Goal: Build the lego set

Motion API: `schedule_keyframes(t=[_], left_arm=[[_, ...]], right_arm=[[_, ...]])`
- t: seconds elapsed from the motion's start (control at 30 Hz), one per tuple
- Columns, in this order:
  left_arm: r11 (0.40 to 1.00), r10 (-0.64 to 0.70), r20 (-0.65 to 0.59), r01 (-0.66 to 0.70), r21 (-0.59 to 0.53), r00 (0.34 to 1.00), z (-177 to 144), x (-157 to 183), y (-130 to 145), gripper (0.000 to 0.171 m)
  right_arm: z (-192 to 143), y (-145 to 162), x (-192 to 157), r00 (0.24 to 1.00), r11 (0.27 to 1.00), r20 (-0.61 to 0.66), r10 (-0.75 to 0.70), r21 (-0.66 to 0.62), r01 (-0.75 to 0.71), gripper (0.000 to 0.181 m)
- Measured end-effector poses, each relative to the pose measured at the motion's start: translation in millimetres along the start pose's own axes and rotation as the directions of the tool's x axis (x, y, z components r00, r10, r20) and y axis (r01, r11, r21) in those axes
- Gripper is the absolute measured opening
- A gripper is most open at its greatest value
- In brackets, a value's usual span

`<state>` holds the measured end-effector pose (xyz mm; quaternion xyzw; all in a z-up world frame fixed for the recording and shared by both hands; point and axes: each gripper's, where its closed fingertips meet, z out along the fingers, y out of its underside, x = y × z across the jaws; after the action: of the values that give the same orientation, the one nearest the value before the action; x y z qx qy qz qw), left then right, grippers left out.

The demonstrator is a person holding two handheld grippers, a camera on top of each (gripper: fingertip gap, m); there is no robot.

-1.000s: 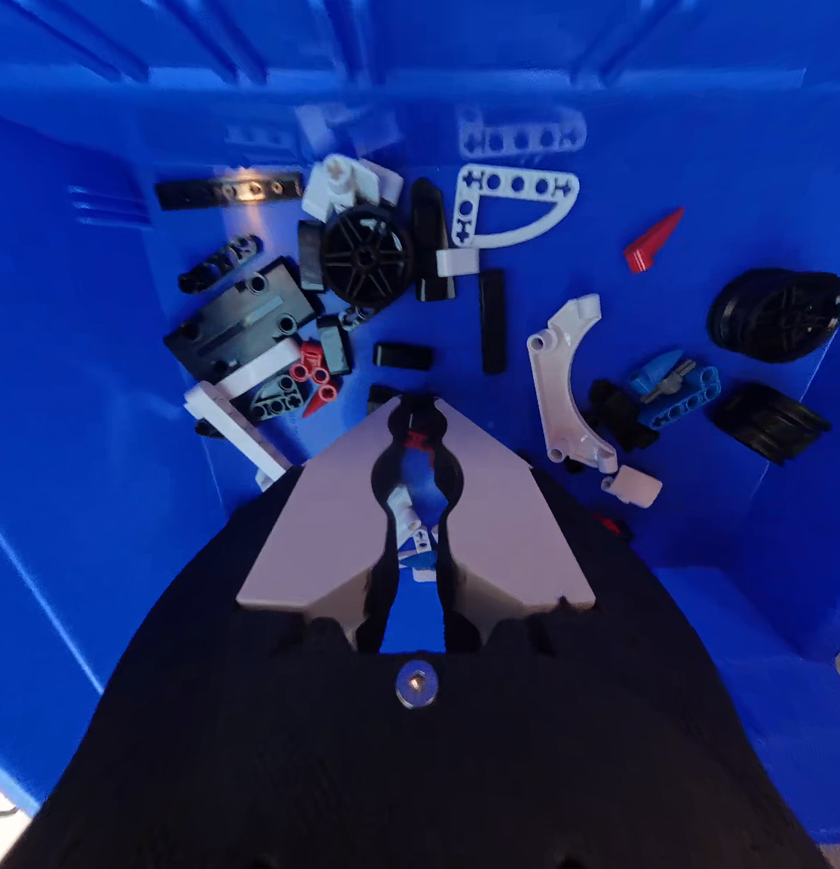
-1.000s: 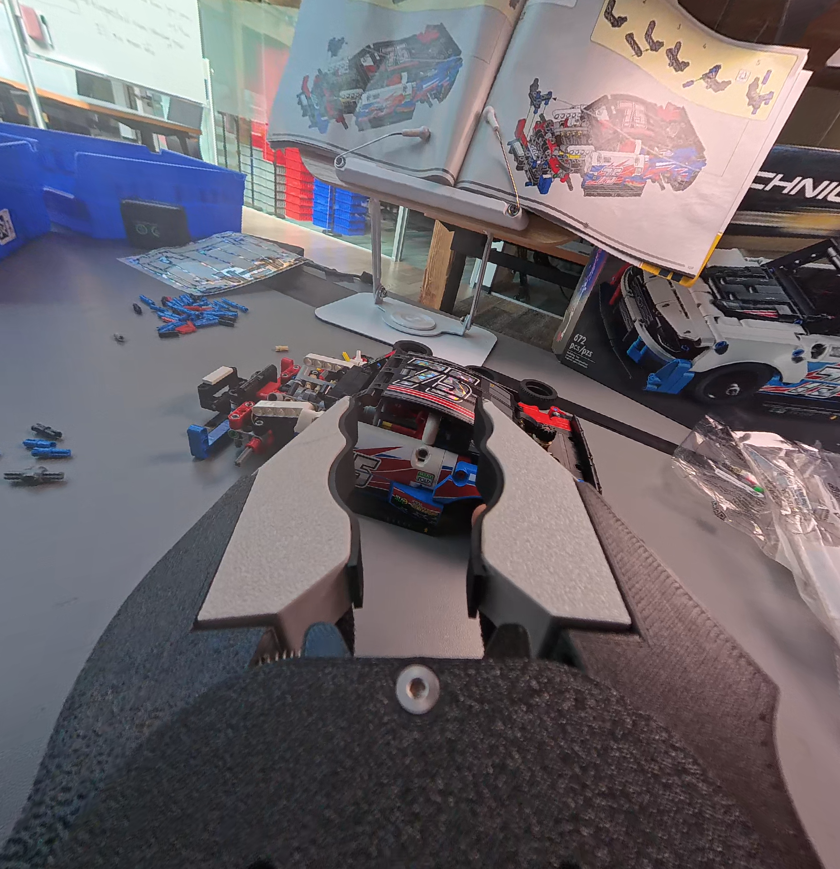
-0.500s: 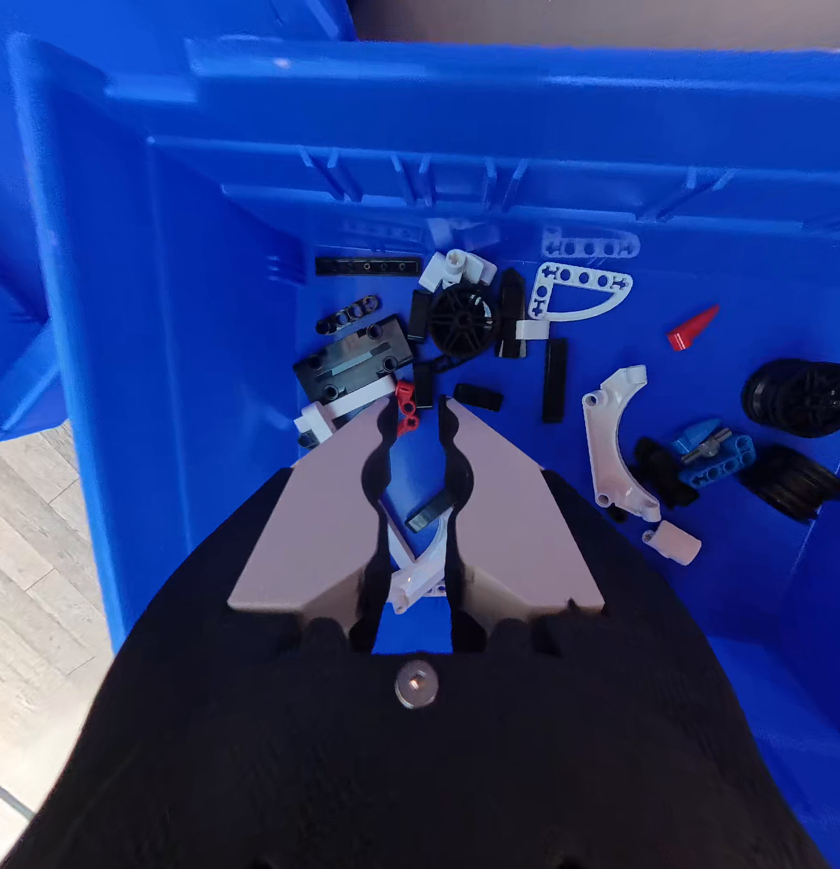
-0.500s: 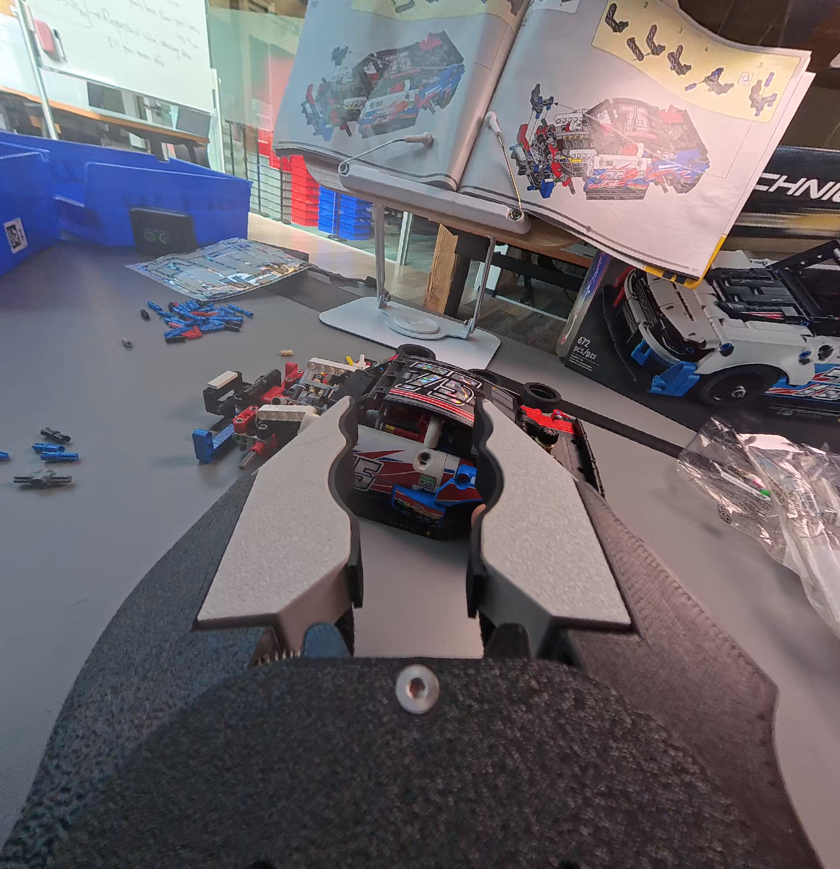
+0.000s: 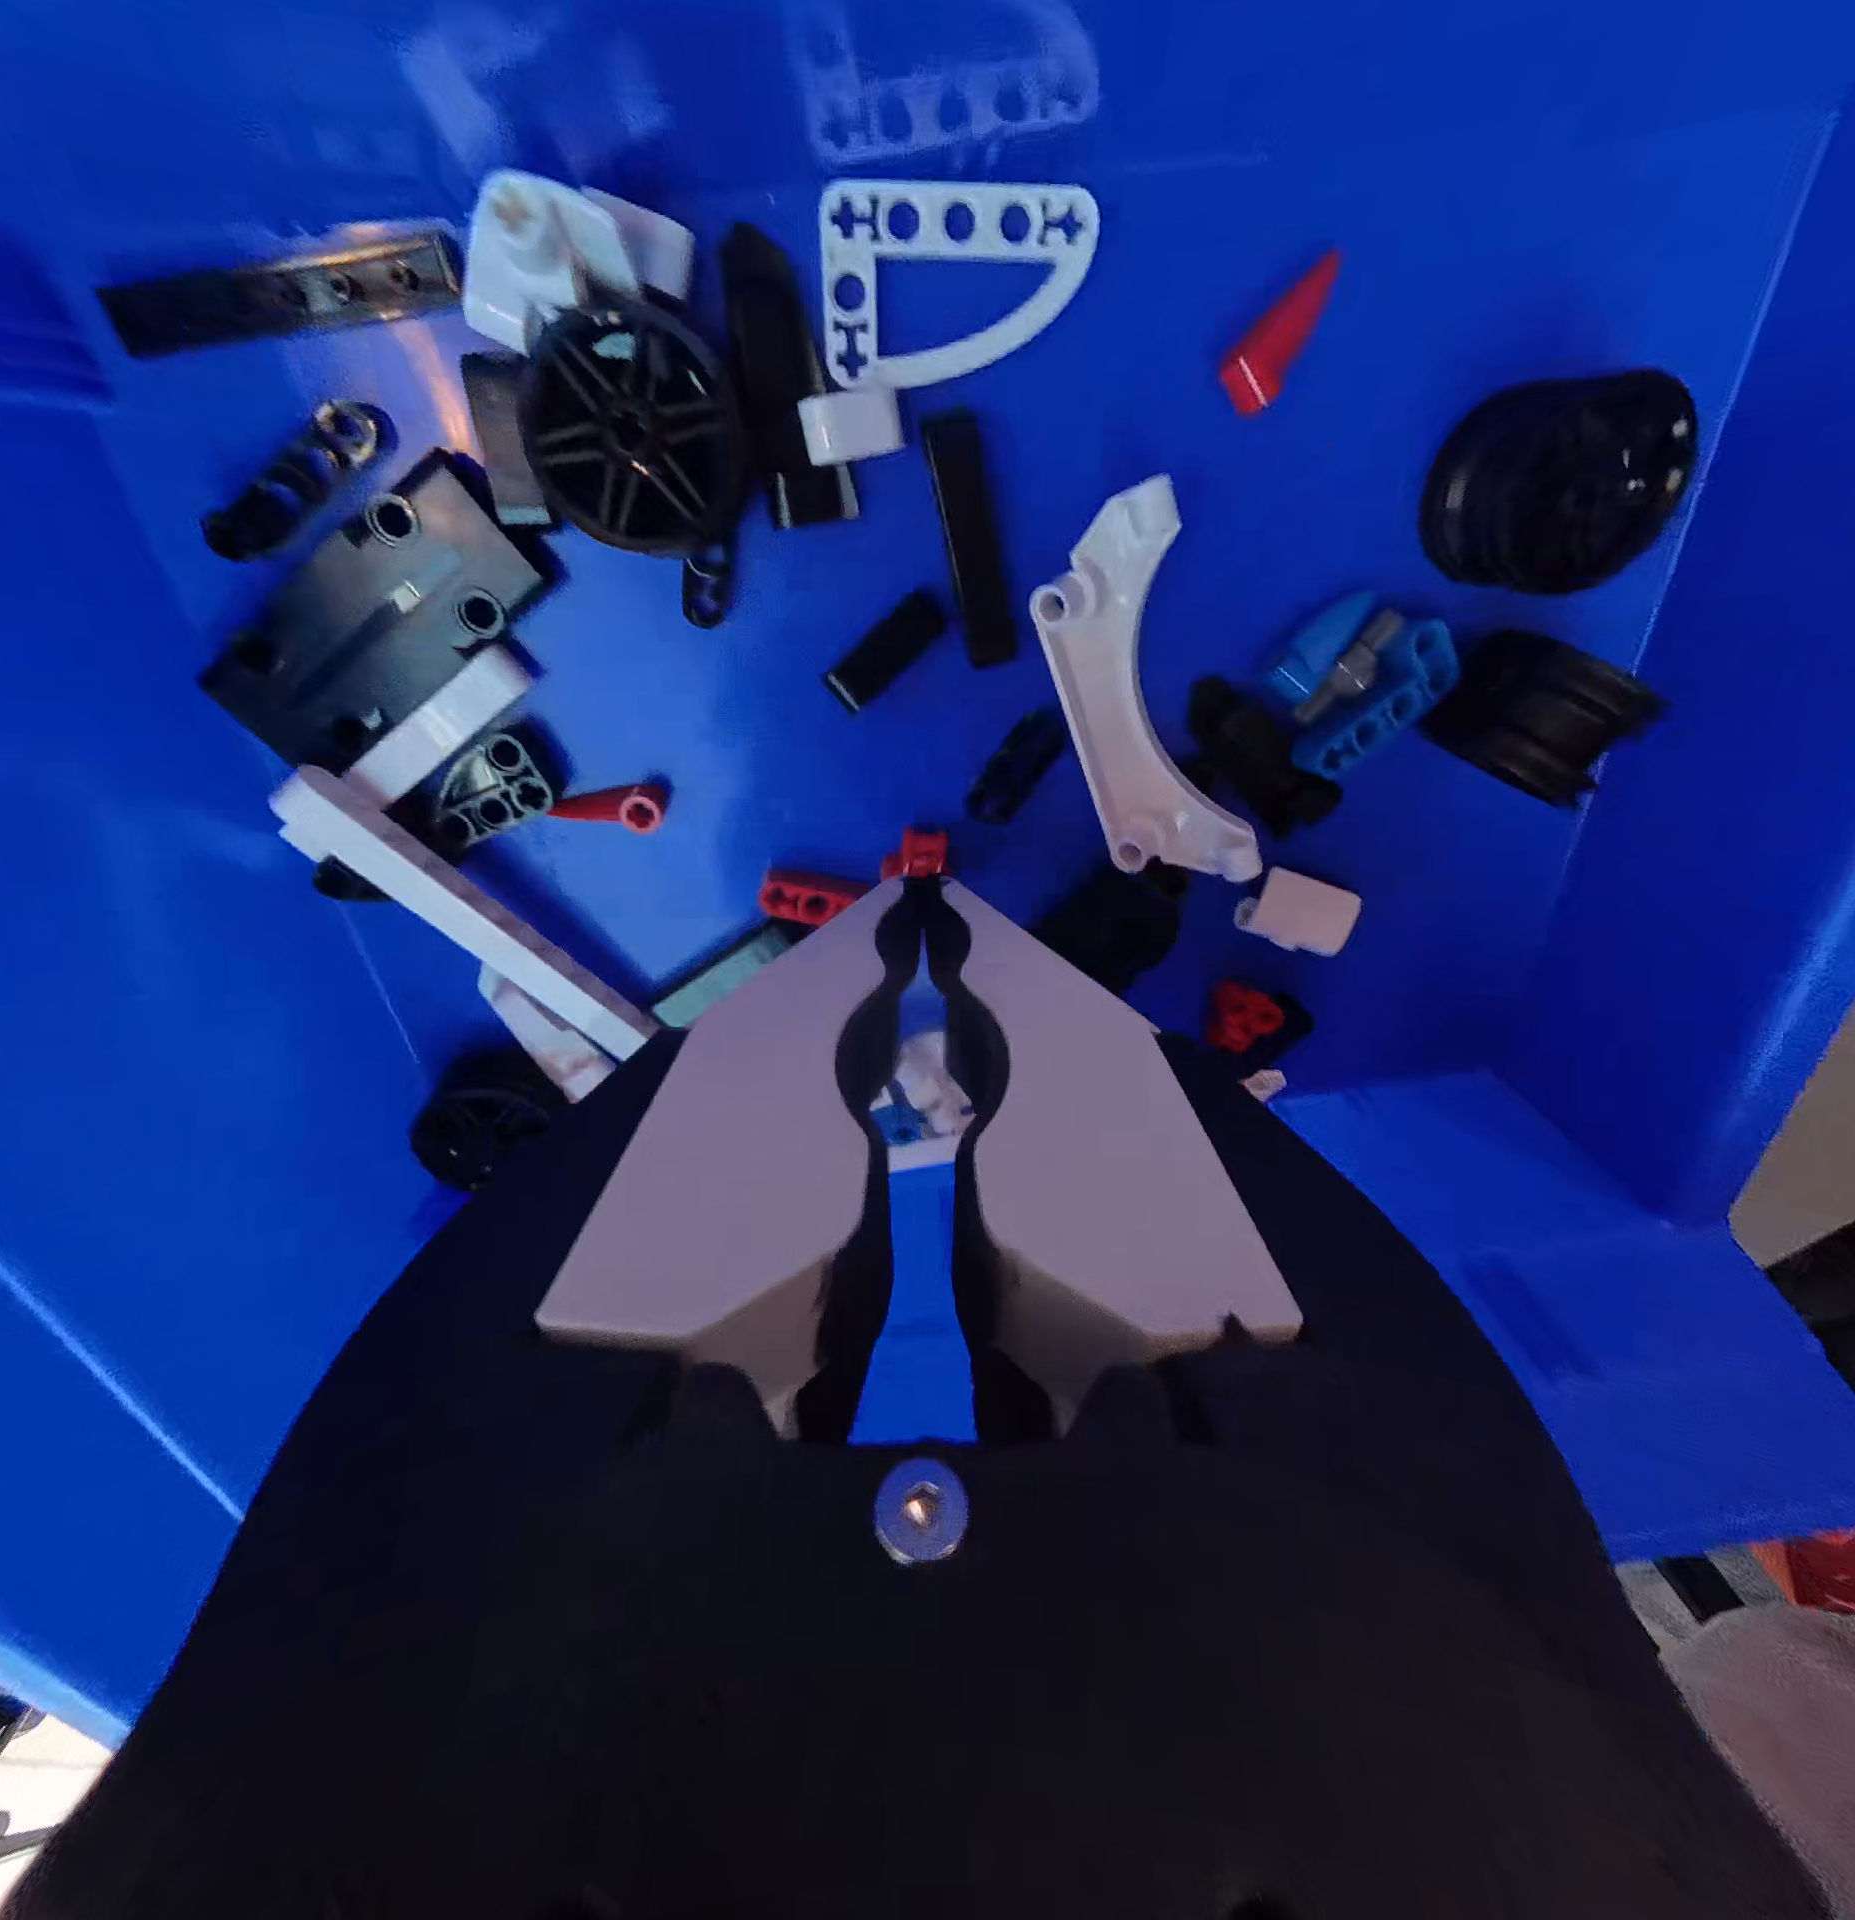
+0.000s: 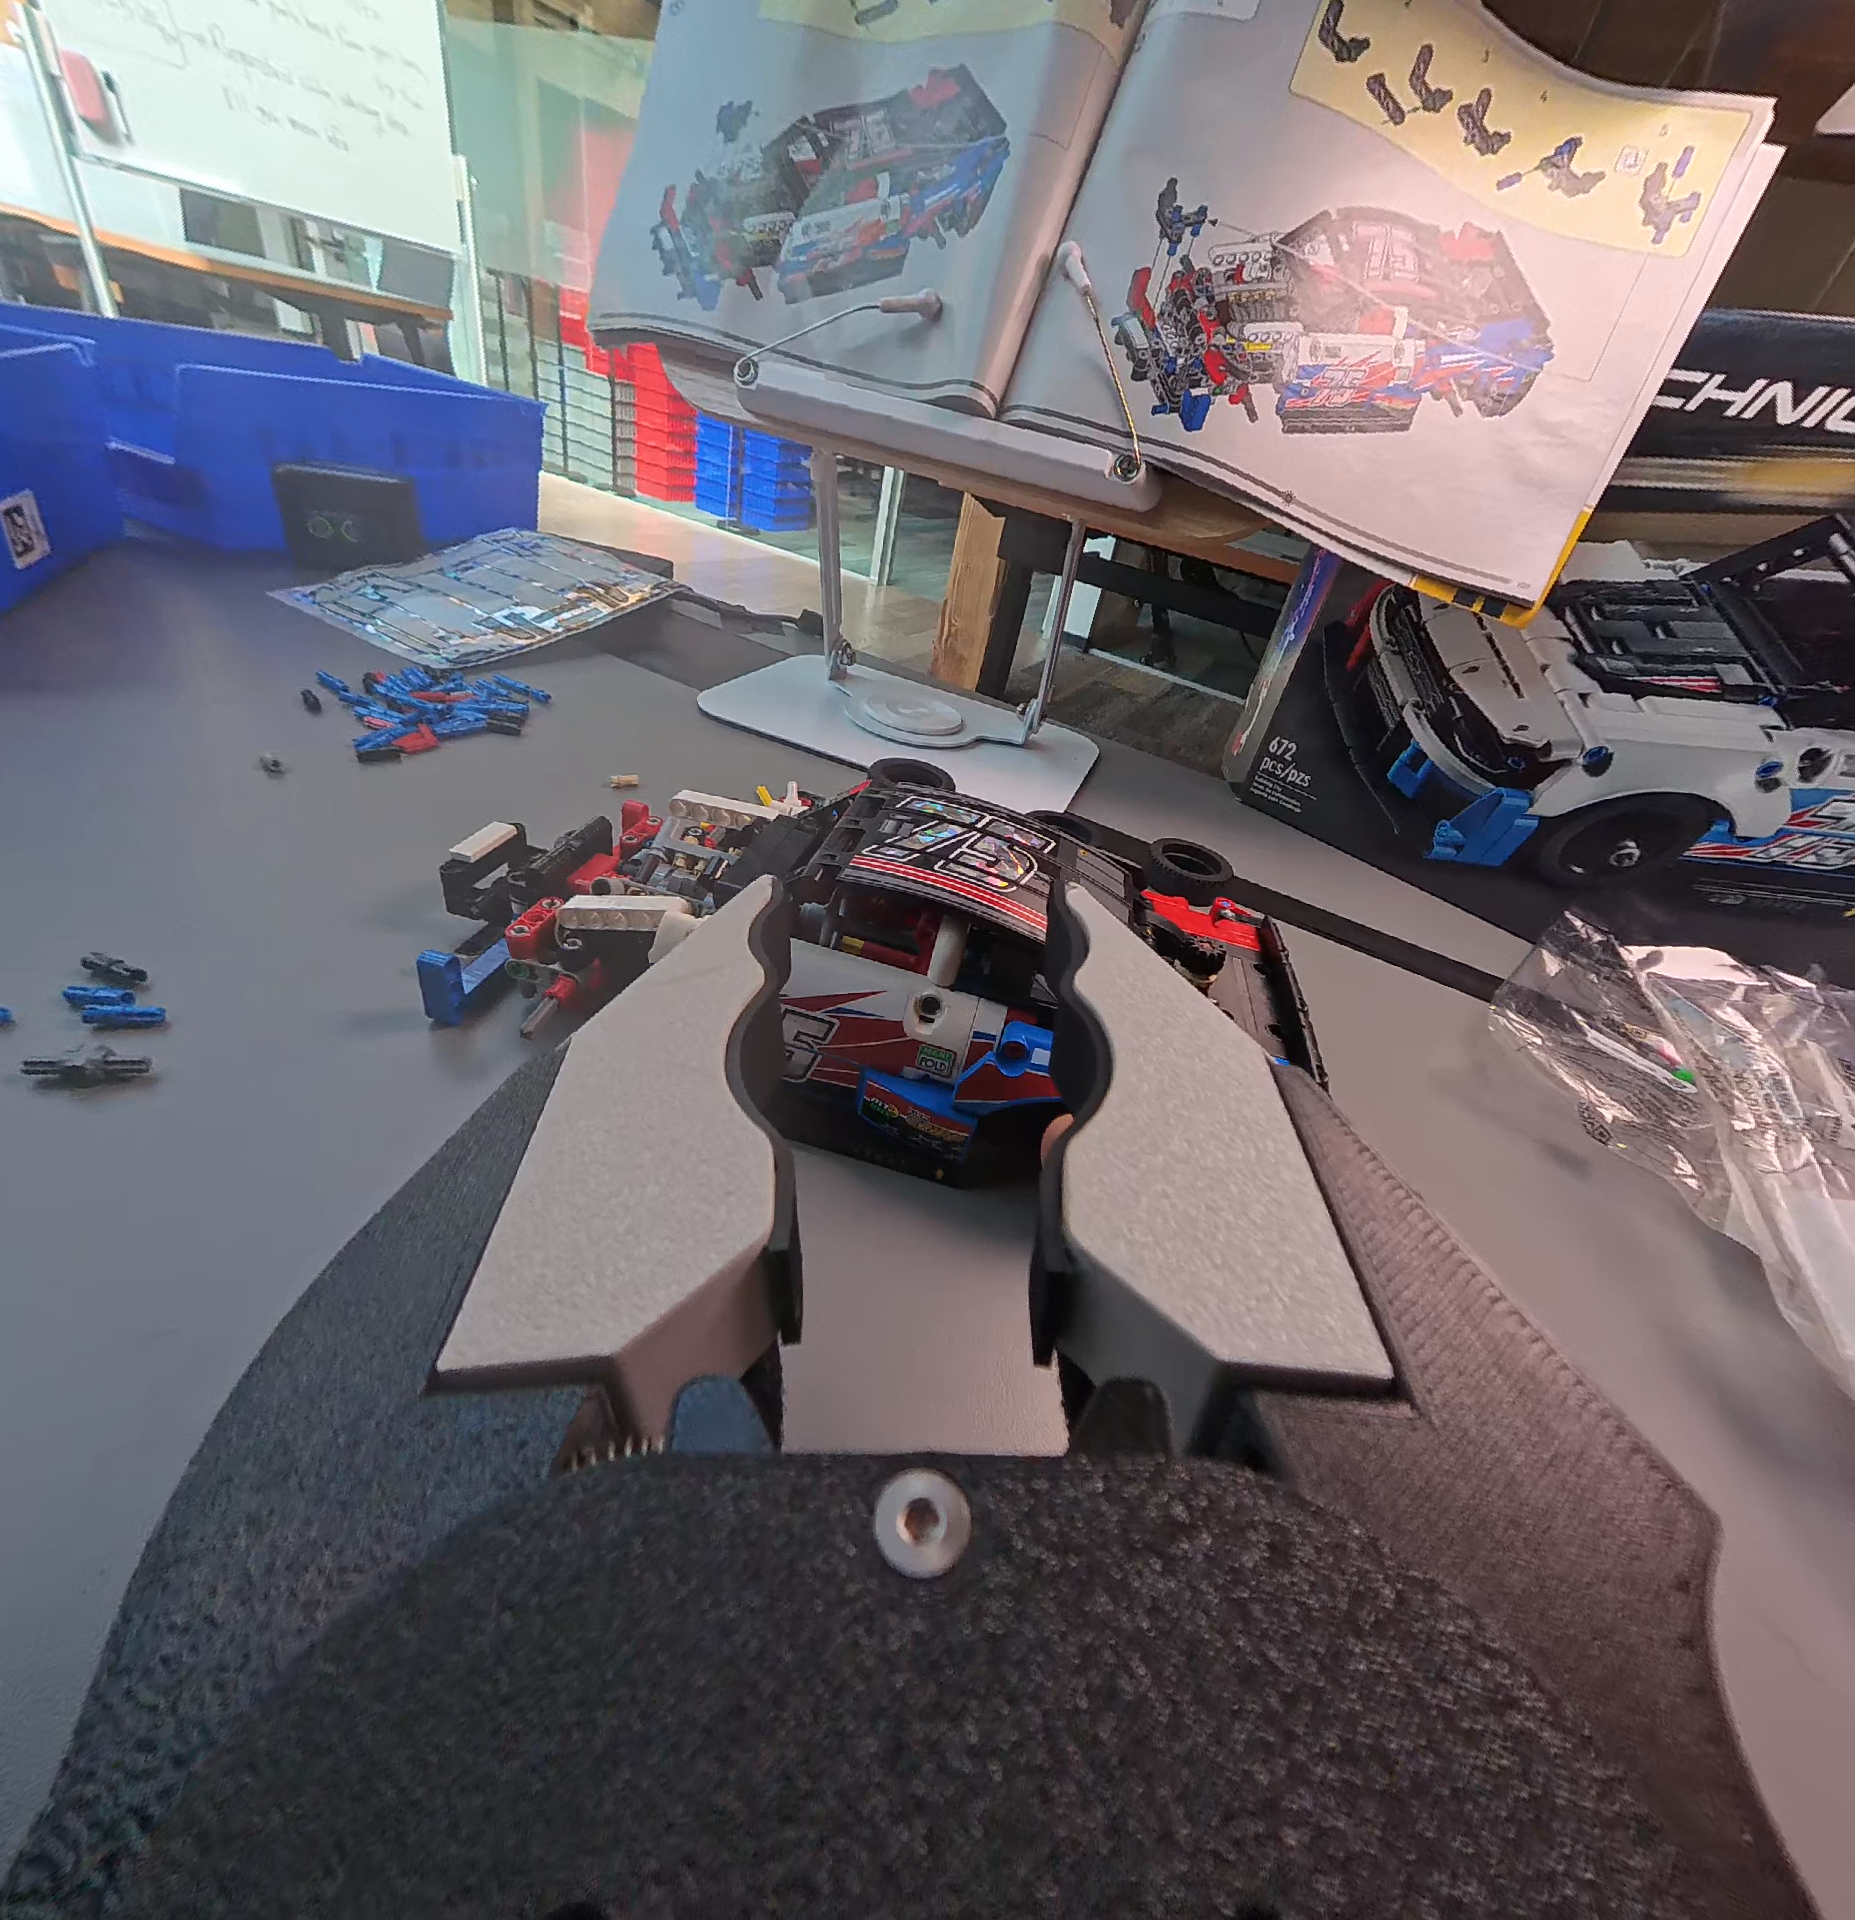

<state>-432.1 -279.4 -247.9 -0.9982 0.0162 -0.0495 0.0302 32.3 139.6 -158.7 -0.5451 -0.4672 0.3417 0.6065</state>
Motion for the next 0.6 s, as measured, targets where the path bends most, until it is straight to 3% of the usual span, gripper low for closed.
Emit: schedule_keyframes(t=[0.1, 0.23, 0.33, 0.43, 0.6], left_arm=[[0.998, -0.019, 0.058, 0.016, 0.058, 0.998, -17, -9, -3, 0.013], [0.971, -0.108, 0.271, 0.043, 0.236, 0.956, -39, -57, -29, 0.014], [0.939, -0.202, 0.339, 0.083, 0.335, 0.919, -34, -83, -54, 0.013], [0.930, -0.260, 0.382, 0.125, 0.345, 0.887, -19, -105, -67, 0.014], [0.958, -0.199, 0.343, 0.108, 0.266, 0.918, 3, -108, -73, 0.017]], right_arm=[[1, 0, -1, 1.000, 1.000, 0.006, 0.001, 0.001, -0.001, 0.047], [1, 0, -2, 1.000, 1.000, 0.011, -0.001, 0.000, 0.001, 0.046], [1, 0, -2, 1.000, 1.000, 0.009, -0.004, -0.002, 0.004, 0.047], [1, 2, -1, 1.000, 1.000, 0.005, -0.005, -0.008, 0.005, 0.047], [0, 3, 1, 1.000, 1.000, -0.002, -0.001, -0.014, 0.001, 0.047]])
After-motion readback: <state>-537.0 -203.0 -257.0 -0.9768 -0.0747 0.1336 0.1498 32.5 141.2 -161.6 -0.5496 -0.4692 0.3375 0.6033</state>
